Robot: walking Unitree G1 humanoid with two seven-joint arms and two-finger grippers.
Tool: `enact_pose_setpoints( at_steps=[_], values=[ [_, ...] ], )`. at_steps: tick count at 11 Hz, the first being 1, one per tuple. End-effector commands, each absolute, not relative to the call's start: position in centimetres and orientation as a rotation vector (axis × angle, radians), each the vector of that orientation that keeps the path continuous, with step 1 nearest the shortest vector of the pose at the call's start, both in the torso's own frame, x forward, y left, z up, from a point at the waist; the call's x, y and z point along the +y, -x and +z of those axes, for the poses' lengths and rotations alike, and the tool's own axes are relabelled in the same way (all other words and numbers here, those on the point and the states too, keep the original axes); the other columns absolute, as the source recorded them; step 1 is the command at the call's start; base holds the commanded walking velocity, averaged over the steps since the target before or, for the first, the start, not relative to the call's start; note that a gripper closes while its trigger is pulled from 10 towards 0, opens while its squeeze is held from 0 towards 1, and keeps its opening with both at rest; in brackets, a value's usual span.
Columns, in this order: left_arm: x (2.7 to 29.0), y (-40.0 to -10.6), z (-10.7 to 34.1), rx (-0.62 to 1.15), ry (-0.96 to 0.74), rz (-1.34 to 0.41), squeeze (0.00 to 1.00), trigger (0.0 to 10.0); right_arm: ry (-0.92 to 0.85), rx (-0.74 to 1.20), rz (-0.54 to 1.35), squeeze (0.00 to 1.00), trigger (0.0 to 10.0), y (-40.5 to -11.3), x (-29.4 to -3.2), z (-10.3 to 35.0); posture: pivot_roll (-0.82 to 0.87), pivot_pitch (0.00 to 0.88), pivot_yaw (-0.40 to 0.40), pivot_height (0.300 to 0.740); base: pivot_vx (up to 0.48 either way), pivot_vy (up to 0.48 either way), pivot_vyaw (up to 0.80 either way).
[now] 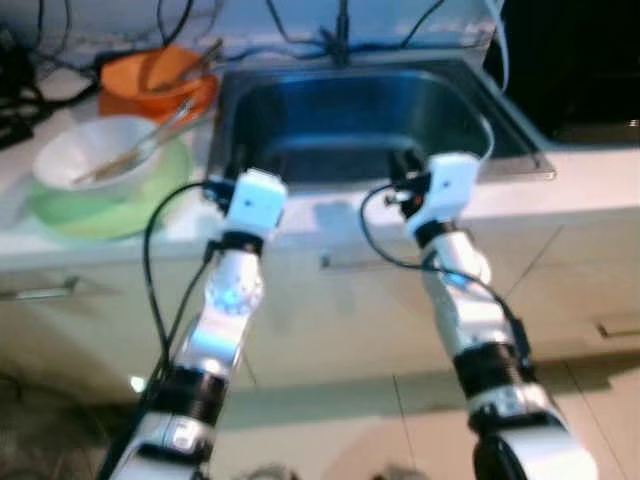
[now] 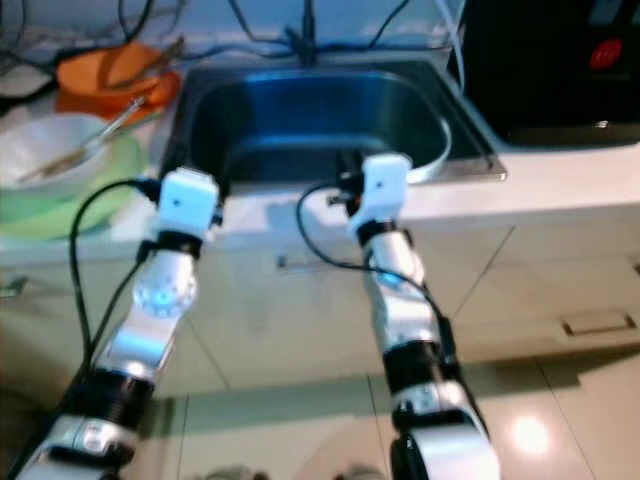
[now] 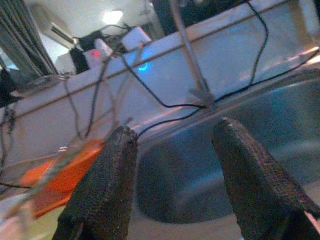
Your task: Kitchen organization
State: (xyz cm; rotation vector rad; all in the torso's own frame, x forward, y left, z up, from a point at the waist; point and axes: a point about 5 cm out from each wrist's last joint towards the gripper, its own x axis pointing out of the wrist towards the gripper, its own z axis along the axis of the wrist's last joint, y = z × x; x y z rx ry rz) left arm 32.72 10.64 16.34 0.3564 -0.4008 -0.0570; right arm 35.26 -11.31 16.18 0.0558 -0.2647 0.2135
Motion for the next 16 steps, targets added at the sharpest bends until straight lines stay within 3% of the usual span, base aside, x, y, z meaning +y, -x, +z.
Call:
enact_pose_setpoints(
  at_steps=[1,5,10,16],
  values=[
    [10.6,-32.8,17.0,-0.423,-0.357,-0.055,0.0,10.0,-0.071,-0.273,0.21,0.0,10.0,-35.3,-11.2,16.4,0.03,0.064,0.018,0.74,0.39,0.0,0.0],
    [10.4,-32.7,17.1,-0.44,-0.361,-0.069,0.0,10.0,-0.061,-0.273,0.216,0.0,10.0,-35.3,-11.2,16.4,0.03,0.064,0.017,0.74,0.38,0.0,0.57],
    [8.8,-32.1,17.7,-0.51,-0.385,-0.155,0.0,10.0,-0.081,-0.269,0.21,0.0,10.0,-35.3,-11.3,16.3,0.03,0.065,0.017,0.74,0.0,0.0,0.14],
    [7.1,-32.4,17.9,-0.519,-0.628,-0.334,0.0,10.0,-0.088,-0.255,0.213,0.0,10.0,-35.4,-11.3,16.1,0.03,0.062,0.017,0.74,0.0,0.0,0.0]
  ],
)
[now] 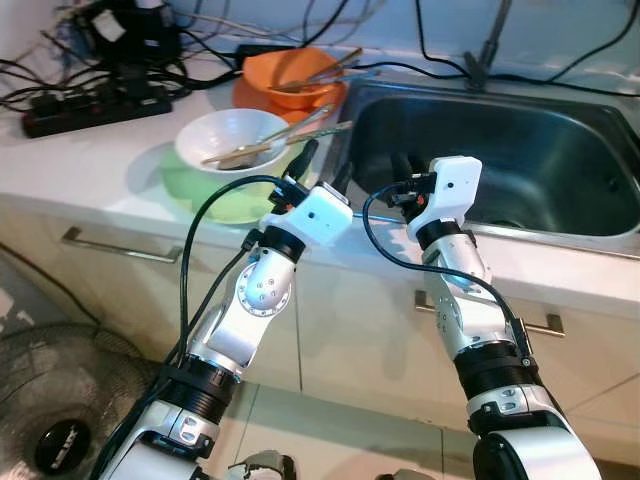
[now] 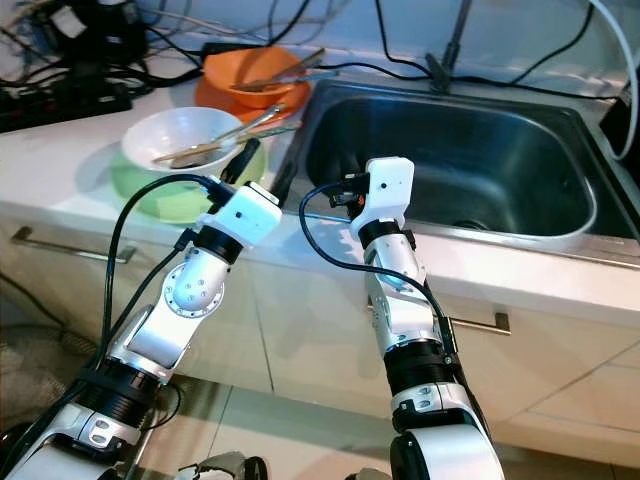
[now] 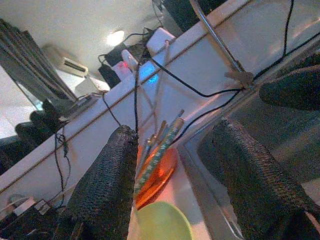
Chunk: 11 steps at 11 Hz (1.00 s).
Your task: Kitchen organization
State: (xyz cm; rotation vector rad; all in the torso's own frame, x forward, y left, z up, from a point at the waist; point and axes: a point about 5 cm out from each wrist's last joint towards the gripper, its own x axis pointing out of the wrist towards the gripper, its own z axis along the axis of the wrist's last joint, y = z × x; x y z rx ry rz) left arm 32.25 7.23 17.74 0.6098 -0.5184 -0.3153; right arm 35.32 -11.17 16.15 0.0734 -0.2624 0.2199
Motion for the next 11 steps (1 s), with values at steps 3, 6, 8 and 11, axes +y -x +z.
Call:
enact_pose_setpoints(
  at_steps=[3,6,8,11],
  values=[
    [7.7,-33.0,18.2,-0.498,-0.707,-0.294,0.0,10.0,-0.092,-0.249,0.208,0.0,10.0,-35.5,-11.4,16.0,0.04,0.061,0.017,0.74,0.0,0.0,0.0],
    [8.4,-34.3,19.3,-0.484,-0.816,-0.247,0.0,10.0,-0.097,-0.251,0.207,0.0,10.0,-35.5,-11.3,16.1,0.04,0.062,0.017,0.74,0.0,0.0,0.0],
    [8.9,-34.8,20.1,-0.491,-0.896,-0.213,0.0,10.0,-0.112,-0.266,0.202,0.0,10.0,-35.4,-11.4,16.2,0.03,0.061,0.019,0.74,0.0,0.0,0.0],
    [9.1,-35.6,20.6,-0.491,-0.961,-0.206,0.0,10.0,-0.118,-0.272,0.206,0.0,10.0,-35.4,-11.3,16.4,0.03,0.065,0.019,0.74,0.0,0.0,0.0]
  ],
)
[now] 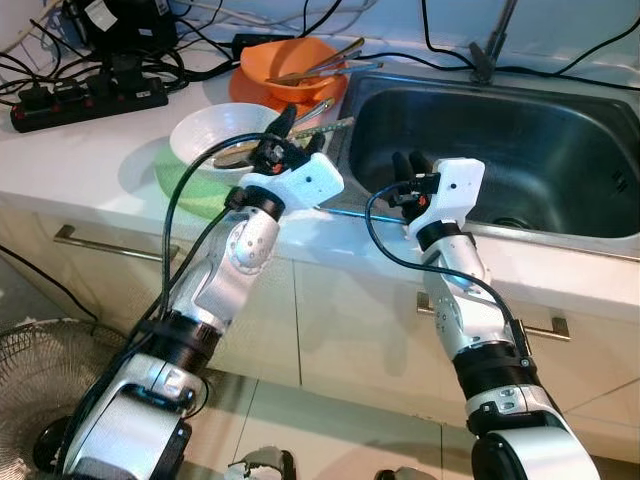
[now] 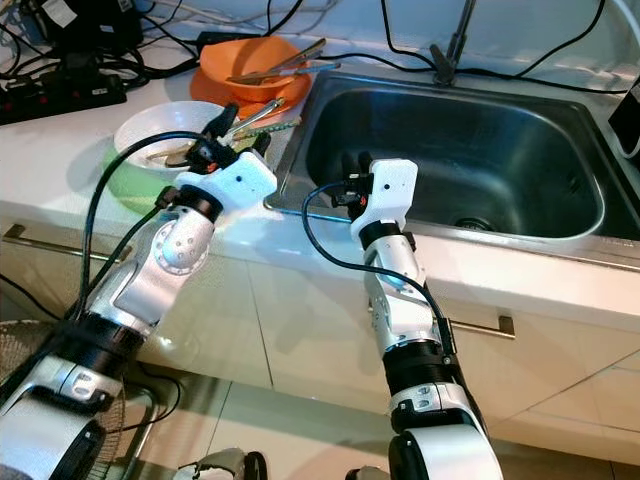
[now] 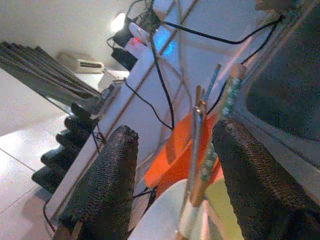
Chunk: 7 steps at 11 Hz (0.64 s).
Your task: Kitchen organization
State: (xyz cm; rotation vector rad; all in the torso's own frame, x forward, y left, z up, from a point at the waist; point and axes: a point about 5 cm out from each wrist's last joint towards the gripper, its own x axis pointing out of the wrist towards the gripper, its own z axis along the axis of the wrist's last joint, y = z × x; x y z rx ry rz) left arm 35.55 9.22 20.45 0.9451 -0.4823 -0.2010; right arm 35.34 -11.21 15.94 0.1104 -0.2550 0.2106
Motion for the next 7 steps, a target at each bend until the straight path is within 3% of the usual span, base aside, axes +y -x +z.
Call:
enact_pose_setpoints(
  at_steps=[1,7],
  values=[
    [8.6,-35.8,20.4,-0.475,-0.967,-0.242,0.0,10.0,-0.118,-0.269,0.204,0.0,10.0,-35.4,-11.3,16.3,0.03,0.066,0.02,0.74,0.0,0.0,0.0],
    [7.1,-37.4,22.3,-0.514,-1.012,-0.247,0.0,10.0,-0.125,-0.261,0.194,0.0,10.0,-34.7,-11.3,15.7,0.0,0.091,0.036,0.74,0.0,0.0,0.0]
  ],
)
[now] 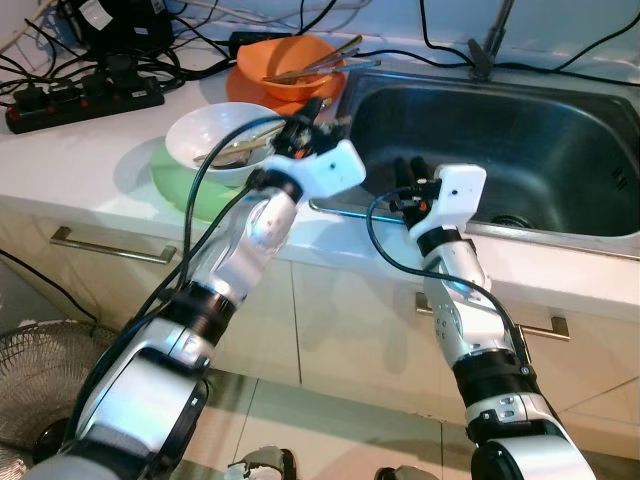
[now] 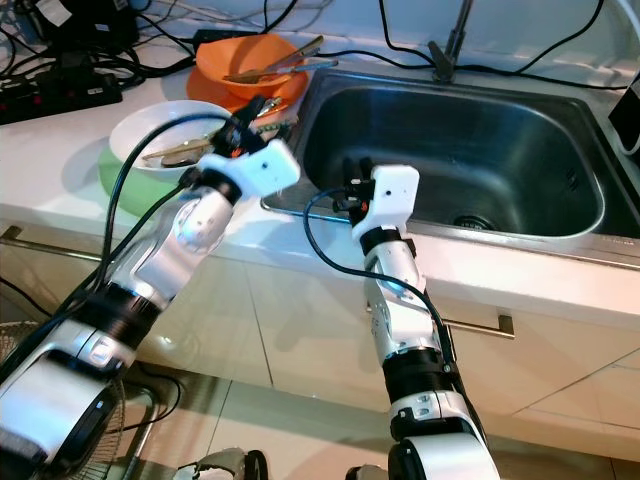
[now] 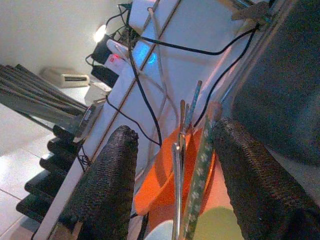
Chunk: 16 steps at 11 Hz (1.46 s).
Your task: Kitchen organization
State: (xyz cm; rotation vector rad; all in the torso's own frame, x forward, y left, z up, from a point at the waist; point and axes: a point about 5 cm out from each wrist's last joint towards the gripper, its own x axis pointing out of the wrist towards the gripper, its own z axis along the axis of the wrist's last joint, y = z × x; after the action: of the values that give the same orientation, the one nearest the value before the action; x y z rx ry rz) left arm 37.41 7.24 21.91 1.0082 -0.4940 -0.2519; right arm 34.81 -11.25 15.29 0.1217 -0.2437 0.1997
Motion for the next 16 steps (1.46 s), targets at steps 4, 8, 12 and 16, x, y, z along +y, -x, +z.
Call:
enact_pose_setpoints(
  at_steps=[4,8,12,16],
  values=[
    [6.5,-38.8,22.5,-0.457,-1.061,-0.287,0.0,10.0,-0.123,-0.256,0.192,0.0,10.0,-34.5,-11.3,15.6,-0.01,0.087,0.044,0.74,0.0,0.0,0.0],
    [6.3,-39.3,22.1,-0.423,-1.109,-0.305,0.0,10.0,-0.126,-0.255,0.19,0.0,10.0,-34.5,-11.3,15.6,-0.01,0.074,0.049,0.74,0.0,0.0,0.0],
    [6.3,-40.3,23.5,-0.426,-1.179,-0.239,0.0,10.0,-0.13,-0.25,0.184,0.0,10.0,-34.6,-11.3,15.4,-0.02,0.067,0.054,0.74,0.0,0.0,0.0],
    [5.7,-40.4,23.3,-0.424,-1.176,-0.255,0.0,0.0,-0.127,-0.251,0.172,0.0,10.0,-34.7,-11.6,15.5,-0.02,0.079,0.052,0.74,0.0,0.0,0.0]
  ],
)
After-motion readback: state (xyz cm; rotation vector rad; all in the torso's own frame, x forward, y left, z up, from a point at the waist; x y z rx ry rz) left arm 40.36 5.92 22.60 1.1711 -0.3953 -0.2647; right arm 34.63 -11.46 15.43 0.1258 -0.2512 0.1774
